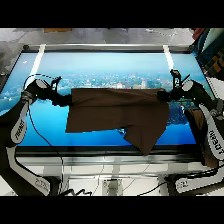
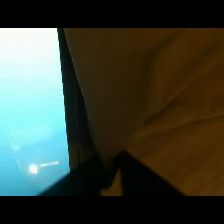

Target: Fold the clothes and pants, and hang the long-sleeved shirts on hangers.

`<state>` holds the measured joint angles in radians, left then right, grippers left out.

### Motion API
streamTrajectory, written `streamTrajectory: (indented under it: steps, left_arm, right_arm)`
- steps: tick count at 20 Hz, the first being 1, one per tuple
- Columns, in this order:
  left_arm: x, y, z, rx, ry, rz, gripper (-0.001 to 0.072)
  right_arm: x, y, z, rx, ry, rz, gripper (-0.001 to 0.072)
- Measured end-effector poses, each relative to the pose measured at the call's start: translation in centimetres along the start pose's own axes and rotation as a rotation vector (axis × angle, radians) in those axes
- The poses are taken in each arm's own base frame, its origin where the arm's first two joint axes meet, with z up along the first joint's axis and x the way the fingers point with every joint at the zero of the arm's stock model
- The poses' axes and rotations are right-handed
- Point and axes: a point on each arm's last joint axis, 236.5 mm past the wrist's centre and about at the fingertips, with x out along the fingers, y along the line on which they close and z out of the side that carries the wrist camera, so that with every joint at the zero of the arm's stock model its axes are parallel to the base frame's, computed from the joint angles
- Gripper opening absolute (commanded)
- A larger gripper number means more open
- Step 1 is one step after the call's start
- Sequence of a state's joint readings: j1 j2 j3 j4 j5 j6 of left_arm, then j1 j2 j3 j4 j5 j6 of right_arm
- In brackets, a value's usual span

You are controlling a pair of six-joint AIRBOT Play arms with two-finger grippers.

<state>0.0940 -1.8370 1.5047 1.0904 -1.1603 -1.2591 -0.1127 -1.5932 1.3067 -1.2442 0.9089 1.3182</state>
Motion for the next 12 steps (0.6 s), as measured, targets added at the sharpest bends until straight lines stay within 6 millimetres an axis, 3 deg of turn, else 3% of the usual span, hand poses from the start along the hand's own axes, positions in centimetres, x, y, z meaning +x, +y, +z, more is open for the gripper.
streamTrajectory:
  steps: [1,4,6,9,12]
  left_arm:
    - [0.2,-0.1,-0.3,-0.01,0.014,-0.006,0.07]
    - [0.1,-0.6,-0.5,-0.033,0.021,-0.034,0.0695]
    - [-0.9,-0.8,-0.6,-0.037,0.019,-0.04,0.0695]
    - [-4.4,-1.0,-0.2,-0.029,-0.023,-0.036,0.0694]
    - [-10.1,-1.1,0.4,-0.013,-0.119,-0.012,0.0692]
  right_arm:
    - [0.0,0.0,-0.2,0.001,0.01,-0.002,0.0493]
    - [0.0,-0.2,-0.7,0.012,0.029,-0.007,0.0443]
    - [-0.4,-0.4,-0.9,0.001,0.037,-0.021,0.0292]
    - [-2.2,-1.8,-1.6,-0.012,0.067,-0.06,0.0273]
    - [-4.9,-4.7,-3.7,0.035,0.138,-0.093,0.026]
